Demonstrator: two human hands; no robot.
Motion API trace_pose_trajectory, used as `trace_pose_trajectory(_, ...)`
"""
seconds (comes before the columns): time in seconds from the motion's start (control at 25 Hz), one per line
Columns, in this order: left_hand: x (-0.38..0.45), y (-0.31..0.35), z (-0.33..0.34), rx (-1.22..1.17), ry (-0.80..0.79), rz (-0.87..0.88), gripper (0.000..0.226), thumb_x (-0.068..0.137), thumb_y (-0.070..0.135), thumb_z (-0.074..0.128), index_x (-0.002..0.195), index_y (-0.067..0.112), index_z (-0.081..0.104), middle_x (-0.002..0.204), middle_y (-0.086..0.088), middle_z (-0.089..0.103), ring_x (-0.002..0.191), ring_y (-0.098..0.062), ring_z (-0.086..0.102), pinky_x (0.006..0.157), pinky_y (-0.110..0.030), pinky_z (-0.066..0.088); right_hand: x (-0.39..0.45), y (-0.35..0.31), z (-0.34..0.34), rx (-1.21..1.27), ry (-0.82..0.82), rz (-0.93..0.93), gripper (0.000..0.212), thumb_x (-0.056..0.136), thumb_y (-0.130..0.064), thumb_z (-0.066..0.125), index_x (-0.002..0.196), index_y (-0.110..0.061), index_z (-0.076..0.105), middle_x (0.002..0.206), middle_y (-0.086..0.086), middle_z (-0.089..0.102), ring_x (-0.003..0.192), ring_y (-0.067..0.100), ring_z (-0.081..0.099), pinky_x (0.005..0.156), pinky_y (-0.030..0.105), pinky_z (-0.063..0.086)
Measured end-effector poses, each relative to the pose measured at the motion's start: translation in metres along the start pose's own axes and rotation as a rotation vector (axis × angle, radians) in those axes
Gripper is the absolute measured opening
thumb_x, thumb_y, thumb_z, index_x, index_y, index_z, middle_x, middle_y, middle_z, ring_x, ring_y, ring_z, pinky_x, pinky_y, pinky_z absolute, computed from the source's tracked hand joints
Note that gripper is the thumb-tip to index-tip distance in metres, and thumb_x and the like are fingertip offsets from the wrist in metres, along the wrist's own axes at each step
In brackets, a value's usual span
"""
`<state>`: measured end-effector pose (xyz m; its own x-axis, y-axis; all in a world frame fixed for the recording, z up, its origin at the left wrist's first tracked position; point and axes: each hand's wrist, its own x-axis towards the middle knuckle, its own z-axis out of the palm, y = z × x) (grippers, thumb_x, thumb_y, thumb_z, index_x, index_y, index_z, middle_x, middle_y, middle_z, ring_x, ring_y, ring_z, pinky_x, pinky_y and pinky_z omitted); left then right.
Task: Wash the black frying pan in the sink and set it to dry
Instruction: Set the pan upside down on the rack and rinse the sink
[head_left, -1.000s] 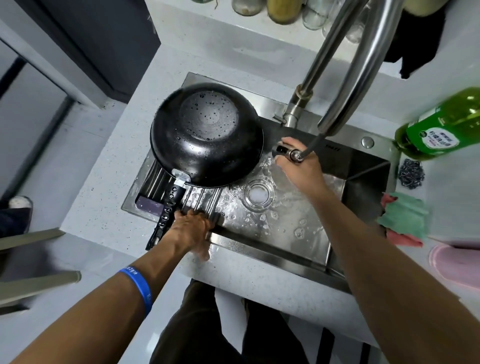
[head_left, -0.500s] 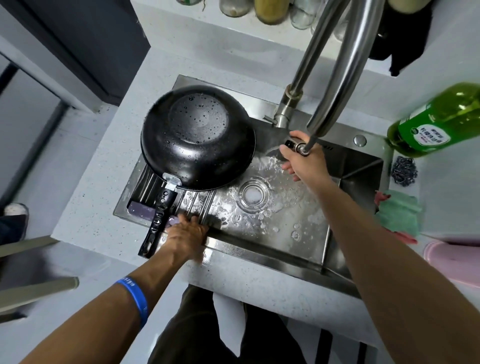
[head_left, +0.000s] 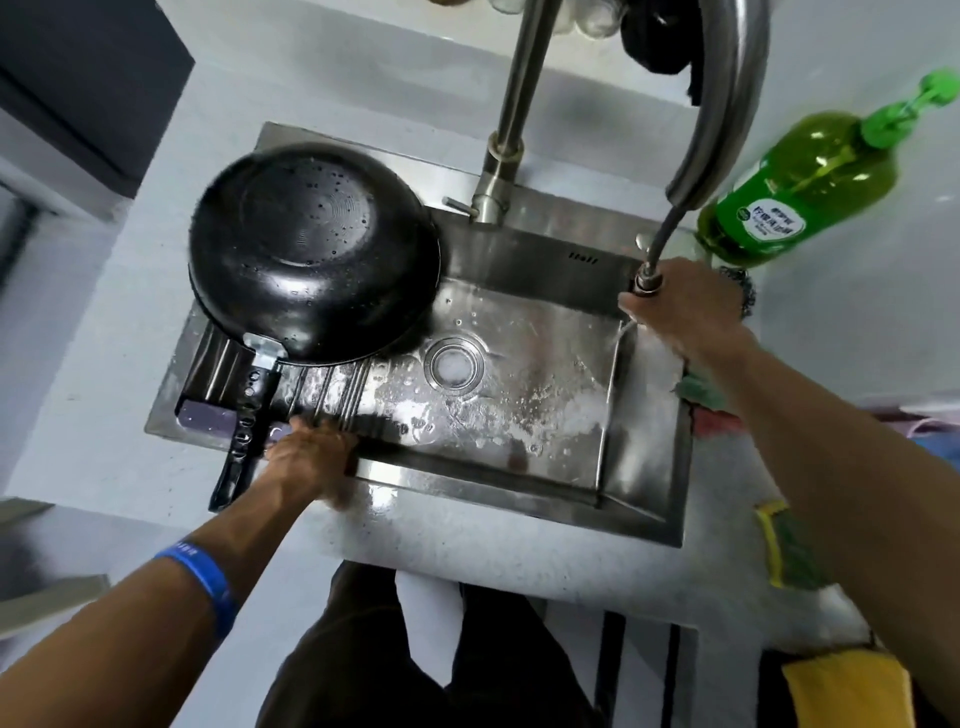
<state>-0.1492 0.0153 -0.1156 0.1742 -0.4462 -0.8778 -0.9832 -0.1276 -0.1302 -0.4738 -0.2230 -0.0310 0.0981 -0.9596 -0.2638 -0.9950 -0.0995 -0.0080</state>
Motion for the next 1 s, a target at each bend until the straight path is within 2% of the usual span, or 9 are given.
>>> trace_pose_trajectory(0.12,0.0,0.003,-0.003,-0.019,-0.032,-0.027,0.081,0.071,0.036,0.083,0.141,0.033,0.042,0.143,-0.002,0.037,0.13,-0.034,0.033,0.096,-0.05,0.049,-0.013,-0.004,-0.004,-0.045,-0.046,-0.019,0.04,0.087,-0.055,0.065,0.089,-0.015,0.067,0.07,-0.002,0.055,0.061,0.017,0.05,0.058,0.026,0.034)
trace_pose_trajectory(0.2,0.0,0.005,-0.007,-0.02,-0.063,-0.042,0.085,0.069,0.036,0.085,0.142,0.032,0.041,0.145,-0.006,0.037,0.132,-0.036,0.033,0.098,-0.051,0.048,-0.026,-0.017,0.002,0.034,-0.134,-0.047,0.044,0.087,-0.059,0.065,0.078,-0.016,0.063,0.063,-0.005,0.055,0.056,0.014,0.054,0.05,0.022,0.03)
trace_pose_trajectory(0.36,-0.002,0.005,-0.005,-0.02,-0.07,-0.057,0.087,0.072,0.037,0.083,0.145,0.026,0.038,0.143,-0.011,0.04,0.133,-0.036,0.032,0.1,-0.05,0.046,-0.047,-0.054,0.024,0.25,-0.277,-0.126,0.043,0.081,-0.06,0.069,0.067,-0.02,0.06,0.063,-0.006,0.059,0.066,0.018,0.06,0.059,0.026,0.037)
trace_pose_trajectory(0.44,-0.002,0.003,-0.002,-0.022,-0.045,-0.041,0.084,0.073,0.035,0.082,0.144,0.021,0.039,0.139,-0.01,0.044,0.13,-0.036,0.034,0.099,-0.051,0.047,-0.051,-0.06,0.026,0.261,-0.311,-0.143,0.039,0.08,-0.058,0.071,0.072,-0.02,0.063,0.069,-0.003,0.061,0.069,0.019,0.059,0.065,0.028,0.038)
trace_pose_trajectory(0.56,0.0,0.001,0.0,-0.05,-0.026,-0.034,0.077,0.073,0.032,0.082,0.139,0.018,0.043,0.134,-0.012,0.048,0.127,-0.037,0.038,0.098,-0.052,0.048,-0.056,-0.057,0.03,0.228,-0.328,-0.15,0.038,0.08,-0.053,0.072,0.085,-0.016,0.065,0.081,0.001,0.066,0.081,0.023,0.066,0.063,0.028,0.042)
trace_pose_trajectory(0.64,0.0,0.0,-0.001,-0.074,-0.023,-0.037,0.074,0.074,0.027,0.081,0.138,0.017,0.045,0.135,-0.013,0.047,0.126,-0.038,0.04,0.096,-0.052,0.049,-0.06,-0.058,0.033,0.232,-0.367,-0.121,0.042,0.078,-0.053,0.073,0.089,-0.014,0.062,0.086,0.003,0.067,0.085,0.025,0.065,0.074,0.033,0.05)
trace_pose_trajectory(0.76,0.0,0.002,-0.001,-0.112,-0.036,-0.064,0.088,0.065,0.033,0.087,0.139,0.018,0.043,0.135,-0.017,0.042,0.122,-0.039,0.043,0.096,-0.052,0.049,-0.064,-0.063,0.039,0.243,-0.447,-0.119,0.045,0.071,-0.06,0.068,0.083,-0.016,0.063,0.086,0.005,0.071,0.081,0.024,0.068,0.08,0.039,0.056)
trace_pose_trajectory(0.92,-0.006,0.006,-0.002,-0.124,-0.042,-0.042,0.094,0.067,0.03,0.086,0.146,0.02,0.037,0.143,-0.019,0.035,0.126,-0.038,0.042,0.102,-0.052,0.045,-0.059,-0.058,0.03,0.099,-0.412,-0.101,0.048,0.074,-0.057,0.069,0.1,-0.018,0.061,0.093,0.002,0.067,0.087,0.024,0.063,0.08,0.034,0.05)
trace_pose_trajectory(1.0,-0.008,0.005,-0.005,-0.127,-0.048,-0.052,0.095,0.07,0.027,0.085,0.148,0.022,0.032,0.15,-0.024,0.025,0.129,-0.04,0.042,0.104,-0.053,0.044,-0.05,-0.052,0.019,-0.029,-0.393,-0.121,0.042,0.076,-0.056,0.069,0.098,-0.021,0.062,0.094,0.002,0.065,0.085,0.025,0.06,0.078,0.033,0.047)
